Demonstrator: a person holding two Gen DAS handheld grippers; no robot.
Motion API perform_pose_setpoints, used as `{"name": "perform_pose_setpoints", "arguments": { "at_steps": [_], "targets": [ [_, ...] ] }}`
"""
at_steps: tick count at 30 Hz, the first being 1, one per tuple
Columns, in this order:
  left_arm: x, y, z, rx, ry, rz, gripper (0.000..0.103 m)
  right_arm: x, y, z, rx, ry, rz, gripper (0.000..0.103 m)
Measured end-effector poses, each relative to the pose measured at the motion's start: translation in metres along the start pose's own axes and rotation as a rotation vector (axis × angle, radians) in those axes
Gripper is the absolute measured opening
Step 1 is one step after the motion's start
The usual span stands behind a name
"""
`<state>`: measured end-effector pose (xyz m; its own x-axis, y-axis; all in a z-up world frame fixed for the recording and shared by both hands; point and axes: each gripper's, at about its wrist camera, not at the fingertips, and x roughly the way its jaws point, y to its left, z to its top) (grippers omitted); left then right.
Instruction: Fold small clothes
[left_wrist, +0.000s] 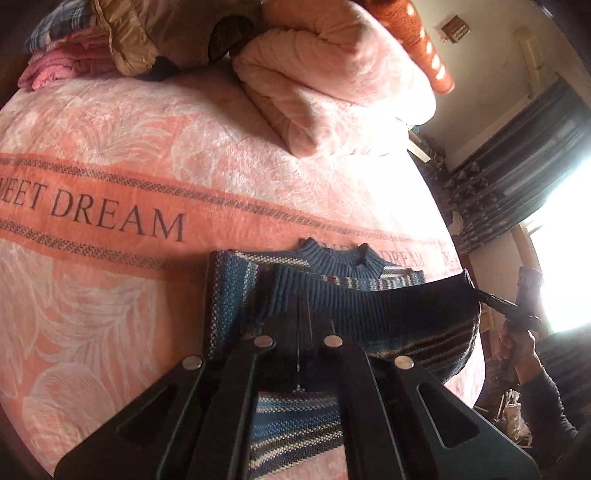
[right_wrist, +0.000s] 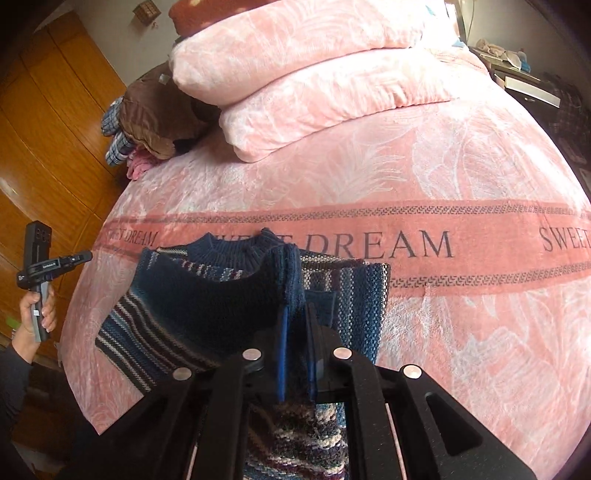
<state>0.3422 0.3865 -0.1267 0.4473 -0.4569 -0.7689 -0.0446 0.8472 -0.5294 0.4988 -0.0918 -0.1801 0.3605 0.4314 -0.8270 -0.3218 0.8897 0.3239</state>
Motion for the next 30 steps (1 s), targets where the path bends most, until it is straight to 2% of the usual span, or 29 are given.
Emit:
{"name": "perform_pose_setpoints", "arguments": {
  "at_steps": [3, 5, 6, 8, 9, 10, 11, 14, 18, 20, 21, 22, 25, 26, 30],
  "targets": [
    [0.031, 0.011, 0.000, -0.014, 0.052, 0.014, 0.005, 0.025, -0.011, -0.003, 0.015, 0.056, -0.019, 0.008],
    [0.057, 0.014, -0.003, -0.005, 0.126, 0.019, 0.019, 0.038, -0.022, -0.006, 0.032, 0.088, -0.033, 0.008],
    [0.069, 0.013, -0.005, 0.012, 0.160, 0.039, 0.021, 0.043, -0.028, -0.008, 0.050, 0.100, -0.034, 0.008],
    [0.090, 0.010, -0.009, 0.053, 0.213, 0.064, 0.033, 0.051, -0.041, -0.012, 0.087, 0.126, -0.012, 0.013],
    [0.098, 0.010, -0.010, 0.064, 0.227, 0.075, 0.039, 0.053, -0.045, -0.013, 0.100, 0.129, -0.006, 0.017],
    [0.105, 0.010, -0.009, 0.070, 0.235, 0.086, 0.052, 0.054, -0.050, -0.013, 0.116, 0.132, 0.009, 0.022],
    [0.110, 0.011, -0.007, 0.068, 0.231, 0.088, 0.058, 0.055, -0.055, -0.013, 0.132, 0.134, 0.025, 0.030],
    [0.120, 0.013, -0.001, 0.062, 0.226, 0.087, 0.066, 0.055, -0.065, -0.011, 0.152, 0.130, 0.033, 0.031],
    [0.131, 0.012, 0.003, 0.055, 0.245, 0.075, 0.065, 0.061, -0.069, -0.011, 0.144, 0.148, 0.038, 0.031],
    [0.132, 0.006, 0.001, 0.072, 0.250, 0.070, 0.058, 0.067, -0.067, -0.012, 0.125, 0.159, 0.046, 0.031],
    [0.134, 0.003, 0.000, 0.083, 0.259, 0.070, 0.051, 0.072, -0.065, -0.012, 0.116, 0.170, 0.039, 0.032],
    [0.136, 0.001, -0.002, 0.098, 0.271, 0.075, 0.026, 0.076, -0.062, -0.013, 0.104, 0.183, 0.033, 0.032],
    [0.136, -0.007, -0.006, 0.133, 0.265, 0.106, 0.008, 0.084, -0.051, -0.016, 0.053, 0.212, 0.002, 0.027],
    [0.133, -0.009, -0.007, 0.137, 0.251, 0.105, 0.007, 0.083, -0.047, -0.017, 0.028, 0.210, -0.022, 0.015],
    [0.108, -0.020, -0.004, 0.150, 0.161, 0.072, 0.006, 0.066, -0.035, -0.016, -0.025, 0.159, -0.048, 0.010]
  ]
}}
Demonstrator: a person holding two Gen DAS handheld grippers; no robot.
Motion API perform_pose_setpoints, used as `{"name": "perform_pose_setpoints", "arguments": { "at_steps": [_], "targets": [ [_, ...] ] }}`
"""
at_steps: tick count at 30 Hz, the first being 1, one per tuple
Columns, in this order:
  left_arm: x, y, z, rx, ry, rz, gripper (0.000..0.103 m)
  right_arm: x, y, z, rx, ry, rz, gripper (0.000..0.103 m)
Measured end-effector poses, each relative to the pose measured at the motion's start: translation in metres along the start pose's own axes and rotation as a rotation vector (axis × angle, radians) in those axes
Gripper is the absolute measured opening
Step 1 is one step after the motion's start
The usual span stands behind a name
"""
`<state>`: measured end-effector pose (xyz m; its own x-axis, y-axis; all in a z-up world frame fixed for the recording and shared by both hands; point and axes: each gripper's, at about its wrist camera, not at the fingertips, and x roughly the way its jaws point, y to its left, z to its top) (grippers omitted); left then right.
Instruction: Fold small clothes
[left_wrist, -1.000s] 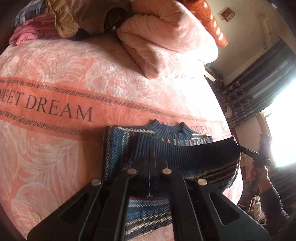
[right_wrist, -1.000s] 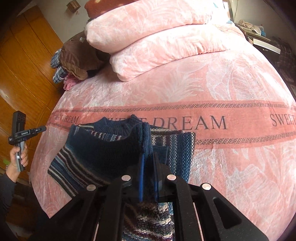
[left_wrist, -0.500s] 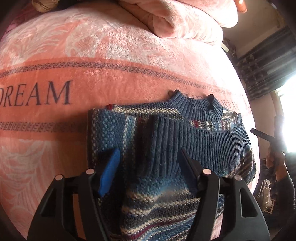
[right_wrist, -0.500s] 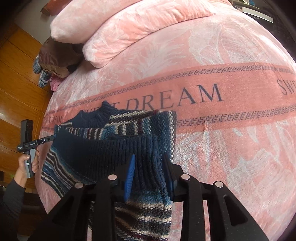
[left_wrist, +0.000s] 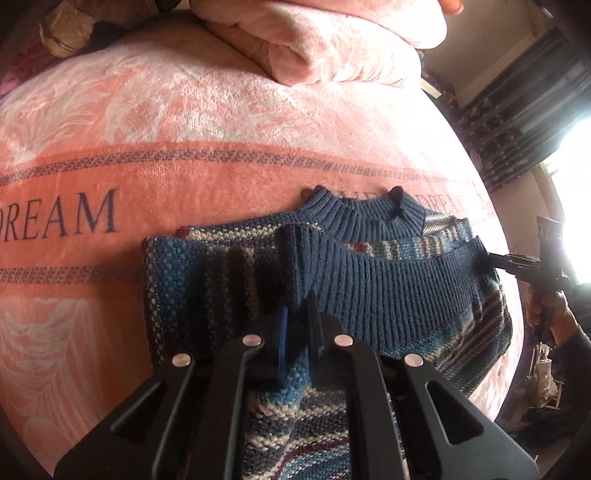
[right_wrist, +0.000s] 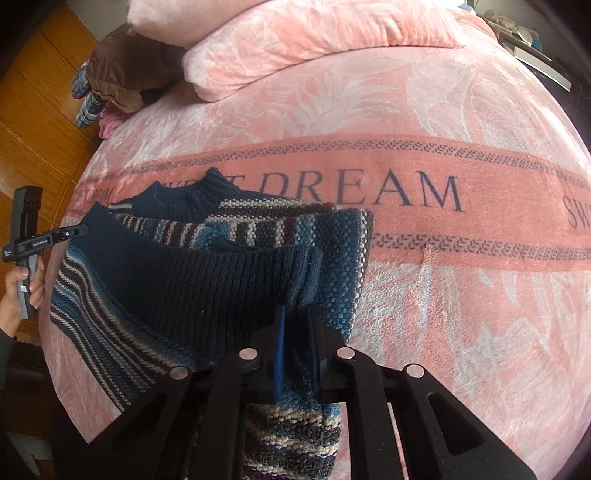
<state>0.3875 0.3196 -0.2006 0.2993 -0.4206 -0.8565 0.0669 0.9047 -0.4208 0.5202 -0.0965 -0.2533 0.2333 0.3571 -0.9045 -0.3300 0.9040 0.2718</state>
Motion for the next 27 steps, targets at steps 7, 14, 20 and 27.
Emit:
{"name": "perform_pose_setpoints", "arguments": {
  "at_steps": [7, 14, 20, 27],
  "targets": [
    [-0.061, -0.007, 0.011, 0.019, -0.141, -0.023, 0.005, -0.044, 0.019, 0.022, -0.059, -0.108, -0.033, 0.009],
    [-0.072, 0.007, 0.055, -0.019, -0.194, 0.022, 0.005, -0.055, 0.025, 0.068, -0.034, -0.209, -0.078, 0.009],
    [-0.041, 0.021, 0.084, -0.049, -0.155, 0.089, 0.005, -0.025, 0.026, 0.105, -0.019, -0.200, -0.134, 0.009],
    [0.000, 0.050, 0.098, -0.130, -0.086, 0.123, 0.005, 0.024, 0.012, 0.123, 0.030, -0.135, -0.179, 0.009]
  ]
}}
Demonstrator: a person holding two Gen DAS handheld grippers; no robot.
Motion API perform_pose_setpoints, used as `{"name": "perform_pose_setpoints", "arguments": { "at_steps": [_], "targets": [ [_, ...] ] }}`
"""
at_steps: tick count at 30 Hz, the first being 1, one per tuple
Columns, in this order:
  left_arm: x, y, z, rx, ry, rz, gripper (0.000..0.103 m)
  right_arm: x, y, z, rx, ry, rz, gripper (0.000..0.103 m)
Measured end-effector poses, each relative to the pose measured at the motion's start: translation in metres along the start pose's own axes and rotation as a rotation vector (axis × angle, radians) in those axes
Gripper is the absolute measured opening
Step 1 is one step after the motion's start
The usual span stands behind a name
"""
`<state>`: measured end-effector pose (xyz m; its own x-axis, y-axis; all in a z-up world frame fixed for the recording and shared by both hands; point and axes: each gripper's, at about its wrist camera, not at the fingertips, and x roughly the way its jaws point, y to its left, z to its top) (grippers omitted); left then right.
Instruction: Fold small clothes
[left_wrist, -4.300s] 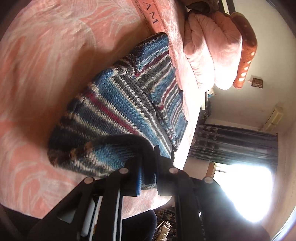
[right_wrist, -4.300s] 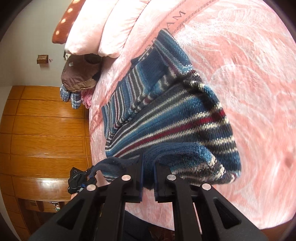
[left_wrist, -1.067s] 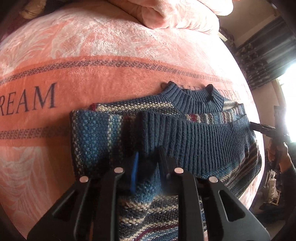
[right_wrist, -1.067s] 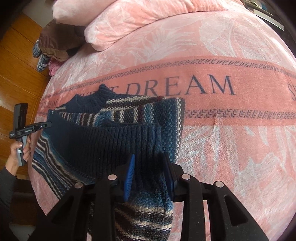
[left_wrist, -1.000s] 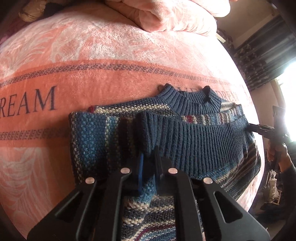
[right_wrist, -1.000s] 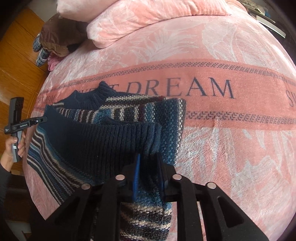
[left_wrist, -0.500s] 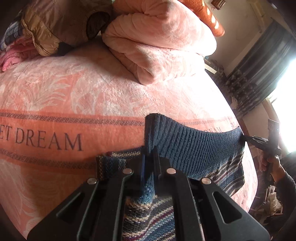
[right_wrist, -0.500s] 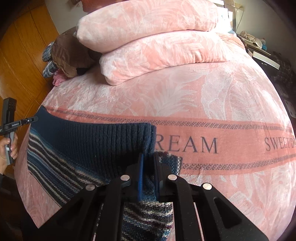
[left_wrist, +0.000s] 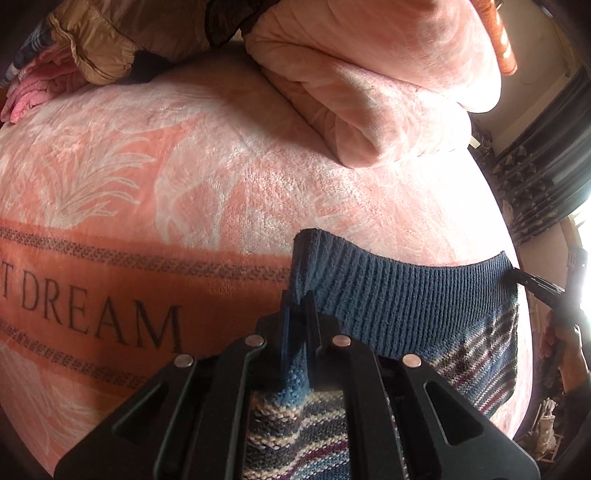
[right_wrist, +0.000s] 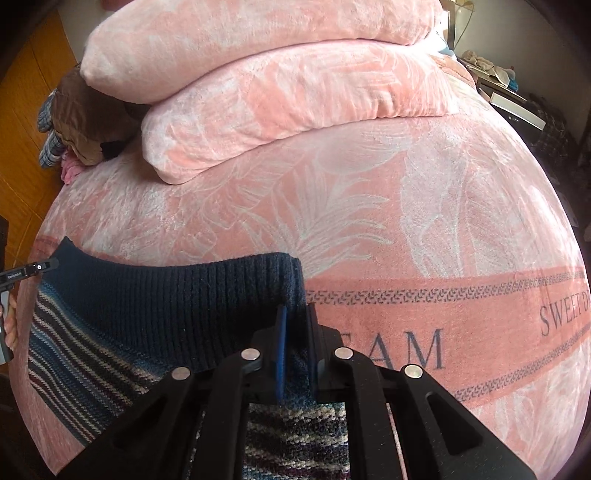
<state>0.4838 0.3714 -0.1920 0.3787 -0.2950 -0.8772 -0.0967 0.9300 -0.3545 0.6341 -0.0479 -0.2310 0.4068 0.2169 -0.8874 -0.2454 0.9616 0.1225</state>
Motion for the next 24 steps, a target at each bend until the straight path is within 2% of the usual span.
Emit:
{"name": "perform_pose_setpoints", "arguments": {
  "at_steps": [9, 11, 12, 13, 14, 15, 16, 18, 19, 20, 21, 22, 23, 24],
  "targets": [
    [0.059, 0.030, -0.005, -0.110, 0.141, 0.034, 0.006, 0.055, -0.008, -0.005, 0.045, 0.090, -0.013, 0.009],
    [0.063, 0.034, -0.009, -0.131, 0.152, 0.039, 0.013, 0.065, -0.011, -0.012, 0.063, 0.114, -0.010, 0.012],
    [0.060, 0.036, -0.009, -0.147, 0.146, 0.040, 0.017, 0.066, -0.011, -0.015, 0.071, 0.118, 0.001, 0.019],
    [0.053, 0.036, -0.009, -0.160, 0.126, 0.074, 0.035, 0.062, -0.013, -0.016, 0.082, 0.101, 0.009, 0.022],
    [0.041, 0.033, -0.010, -0.161, 0.086, 0.149, 0.044, 0.051, -0.013, -0.019, 0.096, 0.062, 0.032, 0.024],
    [0.028, 0.027, -0.012, -0.152, 0.041, 0.195, 0.041, 0.038, -0.014, -0.024, 0.114, 0.024, 0.082, 0.025],
    [0.014, 0.017, -0.016, -0.131, 0.002, 0.177, 0.040, 0.027, -0.015, -0.028, 0.132, 0.002, 0.127, 0.025],
    [-0.006, -0.001, -0.025, -0.082, -0.040, 0.037, 0.040, 0.012, -0.014, -0.042, 0.151, -0.002, 0.210, 0.024],
    [-0.012, -0.010, -0.030, -0.049, -0.055, 0.006, 0.039, 0.010, -0.016, -0.049, 0.169, 0.006, 0.242, 0.024],
    [-0.014, -0.015, -0.035, -0.025, -0.064, -0.013, 0.037, 0.012, -0.017, -0.055, 0.184, 0.022, 0.264, 0.024],
    [-0.009, -0.018, -0.038, -0.014, -0.042, -0.059, 0.038, 0.016, -0.019, -0.061, 0.197, 0.040, 0.290, 0.024],
    [0.003, -0.019, -0.041, -0.016, -0.006, -0.071, 0.035, 0.023, -0.023, -0.066, 0.219, 0.049, 0.305, 0.024],
    [0.015, -0.014, -0.045, -0.024, 0.019, -0.041, 0.033, 0.032, -0.027, -0.070, 0.249, 0.064, 0.323, 0.024],
    [0.027, -0.007, -0.046, -0.041, 0.053, -0.021, 0.033, 0.042, -0.031, -0.075, 0.277, 0.080, 0.336, 0.019]
  ]
}}
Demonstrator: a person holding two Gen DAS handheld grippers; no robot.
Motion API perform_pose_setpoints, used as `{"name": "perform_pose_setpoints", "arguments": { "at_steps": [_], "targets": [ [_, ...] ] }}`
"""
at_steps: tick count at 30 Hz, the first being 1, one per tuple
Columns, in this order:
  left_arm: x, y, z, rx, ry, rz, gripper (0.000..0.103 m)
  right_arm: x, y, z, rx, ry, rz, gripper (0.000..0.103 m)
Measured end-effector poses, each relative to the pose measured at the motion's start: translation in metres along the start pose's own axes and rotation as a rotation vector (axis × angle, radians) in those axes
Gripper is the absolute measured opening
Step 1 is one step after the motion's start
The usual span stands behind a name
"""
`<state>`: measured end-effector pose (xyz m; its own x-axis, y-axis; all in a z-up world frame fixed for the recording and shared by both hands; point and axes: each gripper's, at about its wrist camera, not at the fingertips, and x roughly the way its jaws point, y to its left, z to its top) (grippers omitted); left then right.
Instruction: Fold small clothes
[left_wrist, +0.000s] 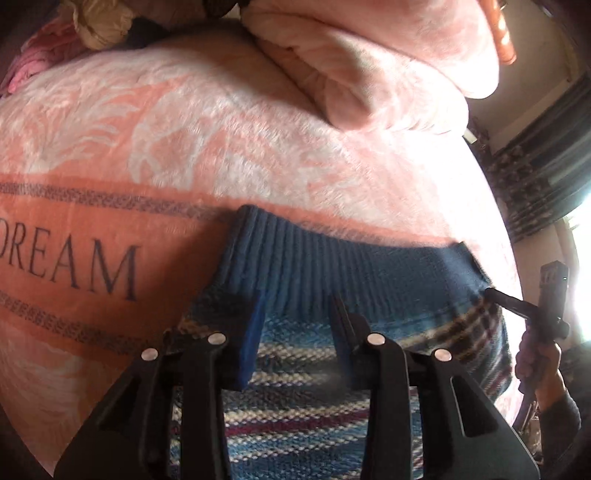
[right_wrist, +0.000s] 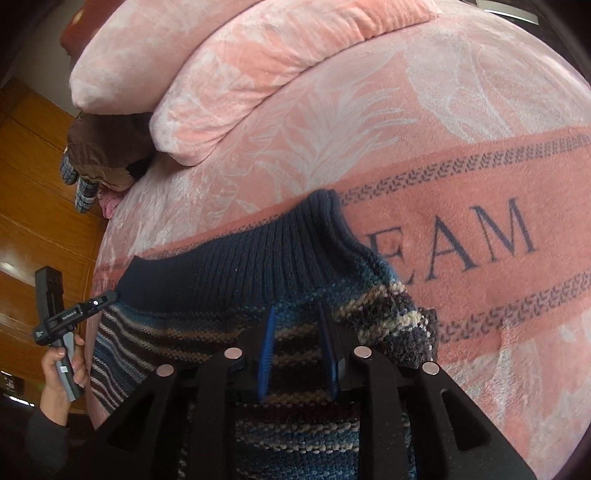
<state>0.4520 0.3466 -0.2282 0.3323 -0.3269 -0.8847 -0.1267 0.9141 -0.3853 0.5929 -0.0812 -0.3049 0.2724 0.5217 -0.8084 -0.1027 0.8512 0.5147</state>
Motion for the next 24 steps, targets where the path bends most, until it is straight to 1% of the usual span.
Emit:
{"name": "perform_pose_setpoints", "arguments": {
  "at_steps": [1, 2, 3, 4, 5, 7, 9, 10, 11, 12, 13, 14, 15, 16, 17, 18, 19, 20, 22, 23, 24],
  "targets": [
    [0.009, 0.009, -0.003, -0.020, 0.010, 0.022, 0.016, 0.005, -0.005, -0.003, 0.005, 0.001, -0.010, 0.012],
    [0.014, 0.017, -0.006, -0.039, 0.007, 0.037, 0.011, 0.007, -0.008, -0.005, 0.003, -0.010, -0.017, 0.005],
    [0.013, 0.021, -0.006, -0.059, 0.004, 0.021, 0.011, 0.007, -0.011, -0.003, 0.019, -0.011, -0.004, 0.005],
    [0.008, 0.022, -0.006, -0.078, -0.003, 0.005, 0.015, 0.002, -0.012, -0.003, 0.037, -0.017, 0.009, 0.007],
    [-0.001, 0.021, -0.007, -0.081, -0.017, -0.015, 0.025, -0.007, -0.008, -0.007, 0.038, -0.031, 0.026, 0.012],
    [-0.026, 0.011, -0.013, -0.044, -0.058, -0.075, 0.025, -0.024, 0.006, -0.020, 0.015, -0.047, 0.114, 0.012],
    [-0.051, 0.003, -0.032, -0.010, -0.089, -0.200, 0.025, -0.030, 0.025, -0.041, -0.023, -0.031, 0.200, 0.012],
    [-0.058, 0.002, -0.044, 0.009, -0.090, -0.228, 0.025, -0.027, 0.033, -0.051, -0.044, -0.015, 0.224, 0.012],
    [-0.061, 0.003, -0.056, 0.016, -0.094, -0.244, 0.027, -0.021, 0.040, -0.061, -0.066, 0.000, 0.228, 0.012],
    [-0.056, 0.008, -0.066, 0.003, -0.079, -0.237, 0.027, -0.011, 0.044, -0.067, -0.081, 0.018, 0.220, 0.012],
    [-0.045, 0.016, -0.073, -0.013, -0.051, -0.200, 0.025, 0.000, 0.042, -0.071, -0.076, 0.033, 0.197, 0.009],
    [-0.034, 0.027, -0.079, -0.037, -0.029, -0.150, 0.021, 0.009, 0.037, -0.073, -0.056, 0.036, 0.179, 0.000],
    [-0.023, 0.038, -0.084, -0.061, -0.015, -0.132, 0.017, 0.012, 0.031, -0.073, -0.037, 0.026, 0.187, 0.000],
    [-0.019, 0.046, -0.086, -0.072, -0.019, -0.133, 0.014, 0.010, 0.031, -0.073, -0.026, 0.019, 0.187, 0.000],
    [-0.022, 0.048, -0.086, -0.084, -0.032, -0.134, 0.013, 0.005, 0.035, -0.074, -0.018, 0.012, 0.170, 0.000],
    [-0.029, 0.047, -0.087, -0.098, -0.051, -0.138, 0.019, -0.003, 0.044, -0.076, -0.029, 0.001, 0.174, 0.004],
    [-0.040, 0.042, -0.089, -0.094, -0.077, -0.157, 0.027, -0.007, 0.054, -0.081, -0.046, 0.003, 0.211, 0.004],
    [-0.052, 0.033, -0.094, -0.072, -0.103, -0.184, 0.027, -0.011, 0.066, -0.087, -0.065, 0.009, 0.252, 0.004],
    [-0.072, 0.012, -0.111, -0.006, -0.128, -0.295, 0.027, -0.008, 0.092, -0.104, -0.107, 0.042, 0.322, 0.004],
    [-0.073, 0.000, -0.121, 0.025, -0.113, -0.350, 0.029, 0.000, 0.104, -0.111, -0.123, 0.067, 0.348, 0.004],
    [-0.068, -0.008, -0.130, 0.045, -0.090, -0.368, 0.029, 0.011, 0.114, -0.119, -0.135, 0.092, 0.361, 0.004]
  ]
}}
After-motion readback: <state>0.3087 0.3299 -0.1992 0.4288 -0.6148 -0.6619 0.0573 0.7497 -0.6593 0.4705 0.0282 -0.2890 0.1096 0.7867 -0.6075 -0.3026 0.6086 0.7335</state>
